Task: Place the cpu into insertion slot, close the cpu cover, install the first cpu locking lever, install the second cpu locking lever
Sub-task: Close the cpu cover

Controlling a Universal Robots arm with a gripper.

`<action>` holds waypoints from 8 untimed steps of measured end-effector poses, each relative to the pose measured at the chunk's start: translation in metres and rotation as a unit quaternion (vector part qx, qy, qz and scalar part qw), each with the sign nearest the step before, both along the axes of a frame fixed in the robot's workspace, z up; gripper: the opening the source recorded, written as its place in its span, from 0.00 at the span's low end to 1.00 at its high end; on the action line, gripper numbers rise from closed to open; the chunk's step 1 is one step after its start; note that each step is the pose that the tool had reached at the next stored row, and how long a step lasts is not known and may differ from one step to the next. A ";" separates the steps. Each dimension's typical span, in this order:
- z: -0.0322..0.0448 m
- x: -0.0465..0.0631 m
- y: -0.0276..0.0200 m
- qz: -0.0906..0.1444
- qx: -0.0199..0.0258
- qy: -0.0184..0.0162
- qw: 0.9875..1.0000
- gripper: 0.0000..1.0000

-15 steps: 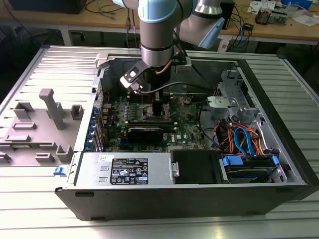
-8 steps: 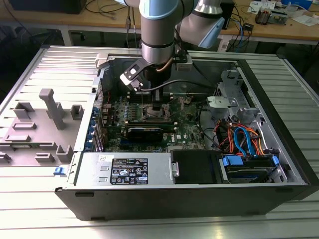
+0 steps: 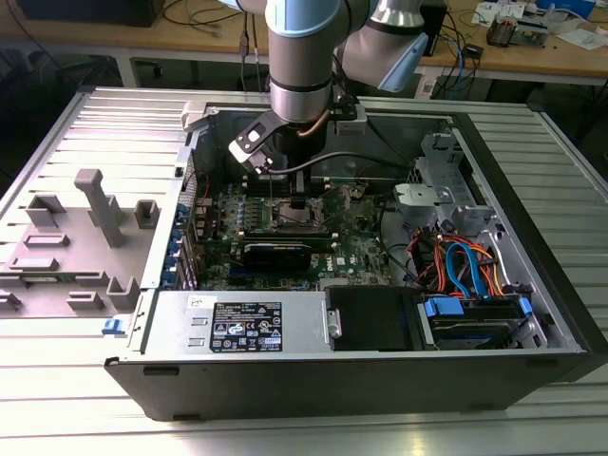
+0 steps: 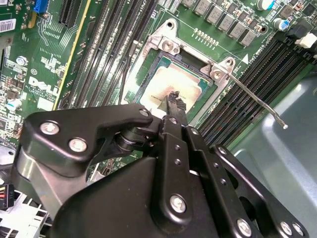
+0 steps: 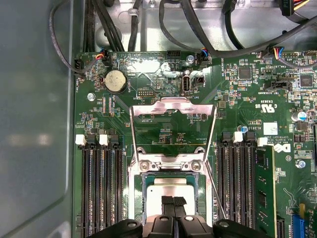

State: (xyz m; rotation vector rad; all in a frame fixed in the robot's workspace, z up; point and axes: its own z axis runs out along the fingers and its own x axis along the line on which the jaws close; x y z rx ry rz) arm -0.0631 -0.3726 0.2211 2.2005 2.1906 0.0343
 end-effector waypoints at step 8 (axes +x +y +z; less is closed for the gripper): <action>0.0004 0.000 0.0000 0.000 0.000 0.000 1.000 0.11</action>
